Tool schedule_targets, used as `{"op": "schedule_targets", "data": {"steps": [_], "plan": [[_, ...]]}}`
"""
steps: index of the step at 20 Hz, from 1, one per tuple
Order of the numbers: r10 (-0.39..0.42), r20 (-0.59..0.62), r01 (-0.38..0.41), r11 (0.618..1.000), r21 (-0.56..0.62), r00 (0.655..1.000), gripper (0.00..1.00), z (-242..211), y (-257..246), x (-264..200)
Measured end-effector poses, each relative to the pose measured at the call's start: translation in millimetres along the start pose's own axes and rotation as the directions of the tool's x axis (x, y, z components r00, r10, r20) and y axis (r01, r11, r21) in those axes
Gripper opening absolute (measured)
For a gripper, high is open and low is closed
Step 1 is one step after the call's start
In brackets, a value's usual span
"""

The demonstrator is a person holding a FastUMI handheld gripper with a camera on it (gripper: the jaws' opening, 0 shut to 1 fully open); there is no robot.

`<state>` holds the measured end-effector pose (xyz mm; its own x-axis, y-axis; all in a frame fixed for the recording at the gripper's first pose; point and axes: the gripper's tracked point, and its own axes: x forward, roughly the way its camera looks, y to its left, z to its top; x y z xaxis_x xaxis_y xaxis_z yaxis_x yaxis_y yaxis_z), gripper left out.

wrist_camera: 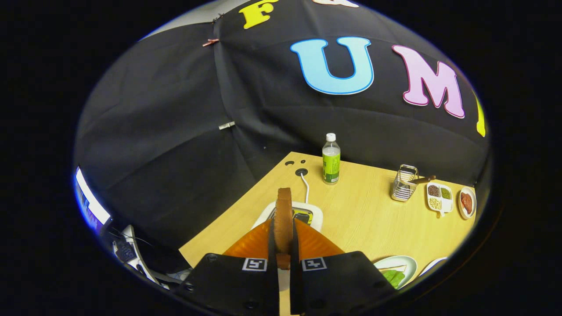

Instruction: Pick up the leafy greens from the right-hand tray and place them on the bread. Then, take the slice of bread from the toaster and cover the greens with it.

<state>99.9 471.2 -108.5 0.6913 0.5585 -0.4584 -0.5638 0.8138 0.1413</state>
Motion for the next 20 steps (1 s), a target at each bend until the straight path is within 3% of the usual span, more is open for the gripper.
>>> {"op": "schedule_targets", "data": {"steps": [8,14,20], "plan": [[-0.069,0.034,0.067,0.997,0.047,0.997,0.14,3.0,-62.4,-45.2],[-0.164,-0.022,0.166,0.976,0.143,0.986,0.14,-36.6,-135.6,-78.6],[-0.195,-0.088,0.211,0.946,0.246,0.977,0.14,-83.1,-179.8,-93.4]]}}
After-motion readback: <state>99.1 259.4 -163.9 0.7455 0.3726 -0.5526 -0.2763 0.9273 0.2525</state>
